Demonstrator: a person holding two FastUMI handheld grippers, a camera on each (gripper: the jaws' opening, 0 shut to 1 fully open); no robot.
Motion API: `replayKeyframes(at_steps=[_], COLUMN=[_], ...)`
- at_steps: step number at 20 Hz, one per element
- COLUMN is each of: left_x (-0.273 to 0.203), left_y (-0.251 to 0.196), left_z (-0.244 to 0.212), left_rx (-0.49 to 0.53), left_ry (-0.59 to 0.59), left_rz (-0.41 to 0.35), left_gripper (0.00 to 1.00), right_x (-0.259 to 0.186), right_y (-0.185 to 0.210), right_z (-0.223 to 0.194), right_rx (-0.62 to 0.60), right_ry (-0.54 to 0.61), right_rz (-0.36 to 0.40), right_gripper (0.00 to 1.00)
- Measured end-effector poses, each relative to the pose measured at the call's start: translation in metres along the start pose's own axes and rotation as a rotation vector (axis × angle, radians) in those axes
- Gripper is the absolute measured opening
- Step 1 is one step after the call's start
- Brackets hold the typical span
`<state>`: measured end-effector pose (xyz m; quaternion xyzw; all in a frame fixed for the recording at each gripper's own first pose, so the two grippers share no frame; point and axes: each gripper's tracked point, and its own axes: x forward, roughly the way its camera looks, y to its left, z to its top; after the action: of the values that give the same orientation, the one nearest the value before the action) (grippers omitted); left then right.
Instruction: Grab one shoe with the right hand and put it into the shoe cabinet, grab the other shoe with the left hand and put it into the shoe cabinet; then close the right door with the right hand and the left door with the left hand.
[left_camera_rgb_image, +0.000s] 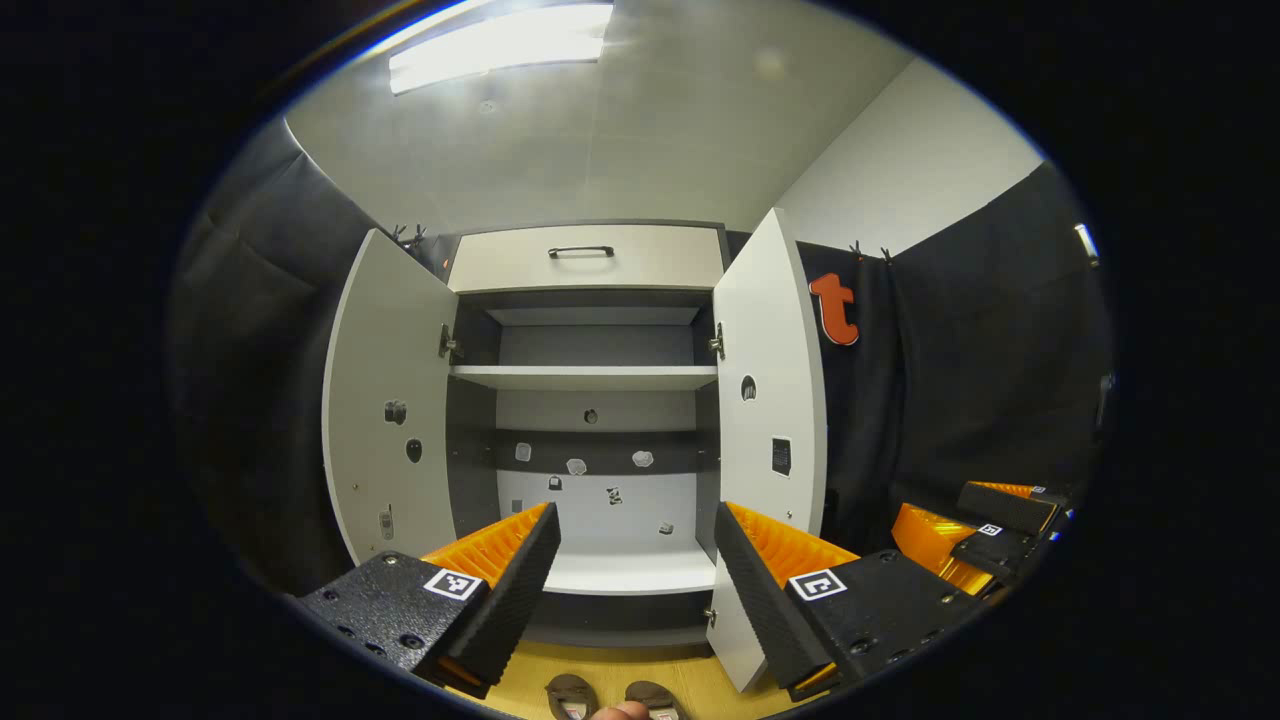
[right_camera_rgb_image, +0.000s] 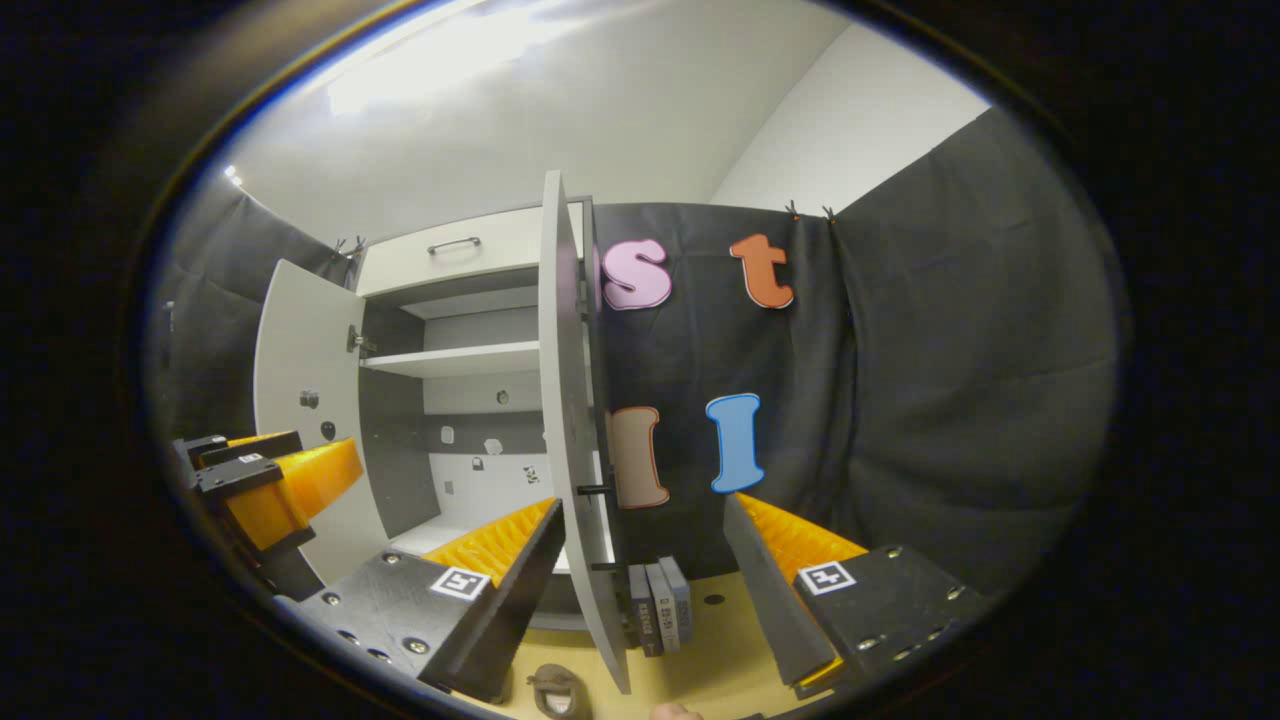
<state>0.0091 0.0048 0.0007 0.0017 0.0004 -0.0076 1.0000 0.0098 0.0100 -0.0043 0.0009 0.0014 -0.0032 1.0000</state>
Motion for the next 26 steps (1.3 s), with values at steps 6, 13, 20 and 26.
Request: replayKeyframes(at_steps=[6, 13, 20, 26], left_x=[0.009, 0.027, 0.044, 0.059], left_y=[0.010, 0.028, 0.087, 0.135], left_z=[-0.001, -0.009, -0.024, -0.019], left_rx=[0.005, -0.051, -0.047, -0.068], left_ry=[-0.004, 0.026, 0.052, 0.035], left_rz=[-0.034, -0.113, -0.090, -0.064], left_gripper=[0.96, 0.96, 0.96, 0.92], right_x=[0.008, 0.023, 0.034, 0.028], right_y=[0.012, 0.045, 0.102, 0.153], right_z=[0.004, 0.005, -0.017, -0.084], right_rx=[-0.020, -0.026, -0.088, -0.115], right_ry=[-0.012, -0.004, -0.019, 0.024], right_rz=[-0.017, -0.011, 0.066, 0.134], right_gripper=[0.96, 0.96, 0.96, 0.96])
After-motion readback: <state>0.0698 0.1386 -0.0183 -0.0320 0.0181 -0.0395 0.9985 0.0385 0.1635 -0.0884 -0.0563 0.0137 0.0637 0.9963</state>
